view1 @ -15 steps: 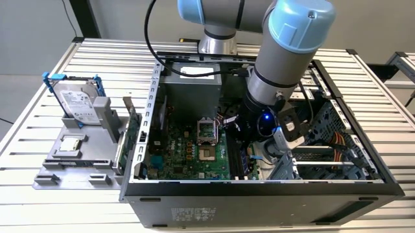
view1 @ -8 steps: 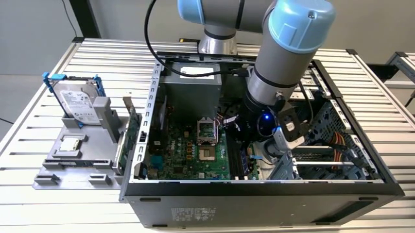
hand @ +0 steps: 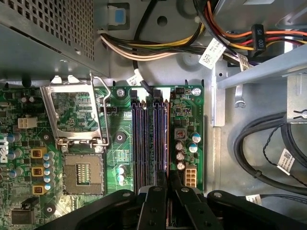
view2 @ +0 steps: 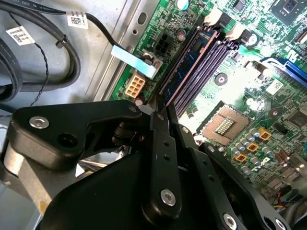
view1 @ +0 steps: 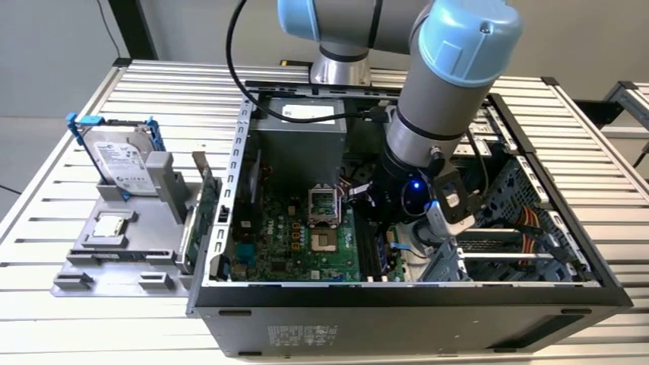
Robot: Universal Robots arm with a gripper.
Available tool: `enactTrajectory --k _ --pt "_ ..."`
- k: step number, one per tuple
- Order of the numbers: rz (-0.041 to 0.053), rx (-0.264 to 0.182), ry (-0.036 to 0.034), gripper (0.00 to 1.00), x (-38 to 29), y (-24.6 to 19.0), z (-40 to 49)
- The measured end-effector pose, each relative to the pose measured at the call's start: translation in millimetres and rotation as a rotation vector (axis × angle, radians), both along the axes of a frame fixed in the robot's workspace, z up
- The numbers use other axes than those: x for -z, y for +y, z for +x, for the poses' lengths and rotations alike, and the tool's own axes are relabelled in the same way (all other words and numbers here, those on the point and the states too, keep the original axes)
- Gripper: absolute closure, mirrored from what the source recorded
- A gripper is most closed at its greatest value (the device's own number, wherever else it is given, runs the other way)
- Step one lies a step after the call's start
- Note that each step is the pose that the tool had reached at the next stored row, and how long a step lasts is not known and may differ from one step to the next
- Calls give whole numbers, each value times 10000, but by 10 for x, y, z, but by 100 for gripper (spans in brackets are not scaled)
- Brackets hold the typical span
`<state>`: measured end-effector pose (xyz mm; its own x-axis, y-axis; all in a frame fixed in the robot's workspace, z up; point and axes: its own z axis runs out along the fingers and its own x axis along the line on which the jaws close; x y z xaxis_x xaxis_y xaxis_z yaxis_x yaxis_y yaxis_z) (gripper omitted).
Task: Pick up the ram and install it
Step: 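Insert the ram into the slot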
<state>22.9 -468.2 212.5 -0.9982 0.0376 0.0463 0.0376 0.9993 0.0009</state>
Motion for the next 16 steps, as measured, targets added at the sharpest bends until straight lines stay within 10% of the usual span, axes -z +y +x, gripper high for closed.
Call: enactTrajectory --k 9,10,16 --pt "1 0 -1 100 5 0 0" --pt "24 1 -2 0 11 4 0" --pt "-2 1 0 0 -3 0 0"
